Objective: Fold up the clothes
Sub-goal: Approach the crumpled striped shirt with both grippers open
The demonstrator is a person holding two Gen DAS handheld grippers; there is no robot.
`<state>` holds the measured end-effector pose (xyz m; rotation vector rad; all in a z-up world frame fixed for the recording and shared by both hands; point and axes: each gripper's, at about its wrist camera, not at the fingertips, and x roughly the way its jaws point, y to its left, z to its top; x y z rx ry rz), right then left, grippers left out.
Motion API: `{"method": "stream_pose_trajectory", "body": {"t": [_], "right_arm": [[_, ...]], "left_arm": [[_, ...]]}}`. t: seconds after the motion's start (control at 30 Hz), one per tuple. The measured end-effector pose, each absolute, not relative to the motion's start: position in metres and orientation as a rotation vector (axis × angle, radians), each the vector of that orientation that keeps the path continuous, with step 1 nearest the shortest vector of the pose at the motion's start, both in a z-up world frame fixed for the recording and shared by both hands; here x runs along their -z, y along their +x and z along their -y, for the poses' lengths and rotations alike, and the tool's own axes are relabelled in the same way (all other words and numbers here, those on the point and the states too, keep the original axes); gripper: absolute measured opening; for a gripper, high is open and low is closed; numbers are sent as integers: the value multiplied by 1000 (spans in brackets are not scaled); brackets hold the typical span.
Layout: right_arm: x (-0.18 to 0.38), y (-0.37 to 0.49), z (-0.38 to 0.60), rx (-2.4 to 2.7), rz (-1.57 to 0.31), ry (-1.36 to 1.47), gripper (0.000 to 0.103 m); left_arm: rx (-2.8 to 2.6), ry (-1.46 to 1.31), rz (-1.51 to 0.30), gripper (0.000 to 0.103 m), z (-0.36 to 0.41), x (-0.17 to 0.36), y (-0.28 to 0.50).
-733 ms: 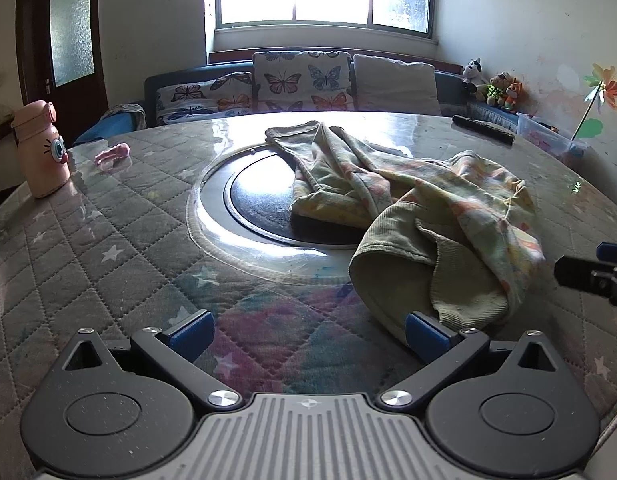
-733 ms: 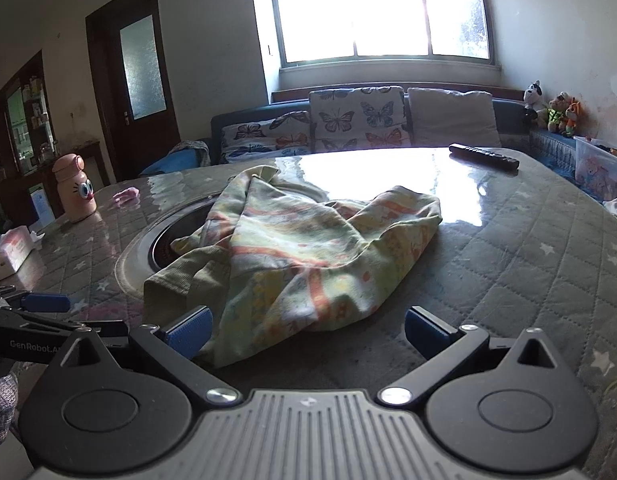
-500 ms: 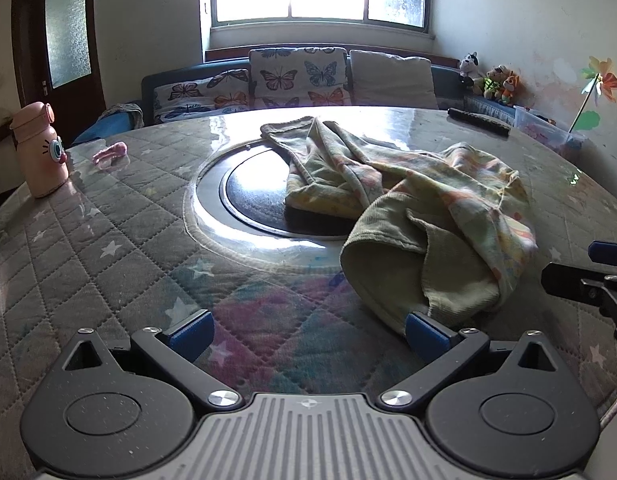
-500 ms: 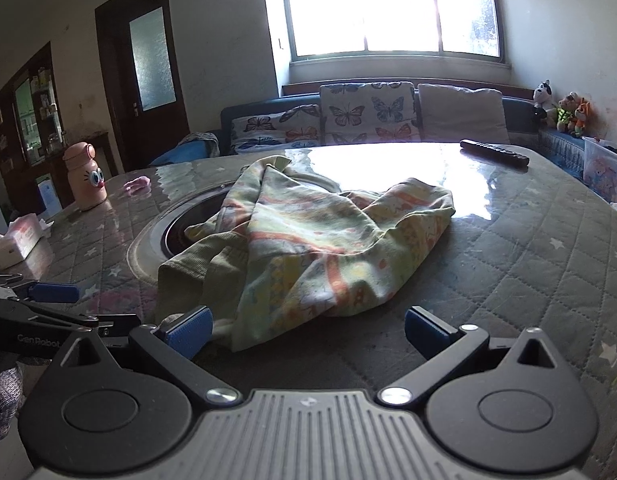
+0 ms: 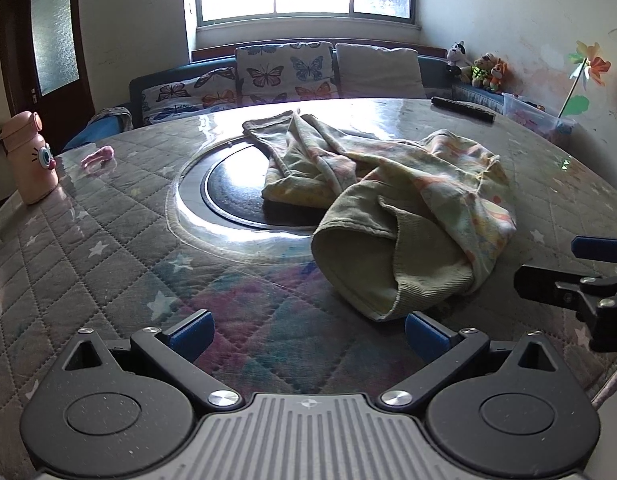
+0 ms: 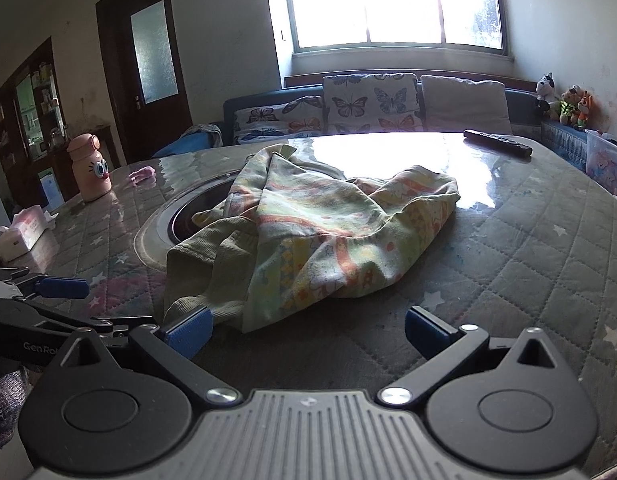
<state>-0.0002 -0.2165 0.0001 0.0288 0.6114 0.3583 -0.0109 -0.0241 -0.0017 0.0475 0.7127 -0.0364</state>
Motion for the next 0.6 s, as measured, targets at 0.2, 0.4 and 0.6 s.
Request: {"method": "stream_pose_trajectory", "body": {"t": [0.2, 0.4, 0.6], "right_arm": [[2, 0, 214, -368, -619, 30, 103], [2, 3, 213, -374, -621, 28, 103], [2, 6, 210, -382, -623, 22, 103]], "left_arm": [[40, 58, -724, 103, 28, 3, -8], [41, 64, -728, 103, 28, 4, -5], [34, 71, -728, 103, 27, 2, 1]]}}
